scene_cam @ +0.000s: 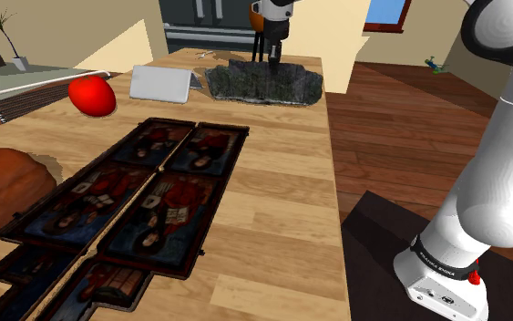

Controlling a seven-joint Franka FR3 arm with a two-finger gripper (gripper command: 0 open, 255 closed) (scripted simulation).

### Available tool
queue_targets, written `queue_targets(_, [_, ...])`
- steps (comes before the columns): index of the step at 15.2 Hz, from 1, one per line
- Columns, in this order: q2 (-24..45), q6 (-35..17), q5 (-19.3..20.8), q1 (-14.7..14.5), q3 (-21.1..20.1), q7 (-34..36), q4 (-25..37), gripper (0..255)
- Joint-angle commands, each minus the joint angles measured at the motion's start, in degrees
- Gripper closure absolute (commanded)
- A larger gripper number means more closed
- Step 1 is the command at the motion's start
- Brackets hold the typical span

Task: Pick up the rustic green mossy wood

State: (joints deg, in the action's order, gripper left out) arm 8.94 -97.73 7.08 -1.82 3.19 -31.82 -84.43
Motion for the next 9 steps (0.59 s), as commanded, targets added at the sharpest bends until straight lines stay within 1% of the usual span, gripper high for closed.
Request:
queue_targets(1, [0.34, 1.51, -0.03, -0.04, -0.03, -0.12, 1.89, 255])
queue_targets(9, [2.62, 8.62, -0.19, -0.04, -0.01, -0.98, 11.32, 255])
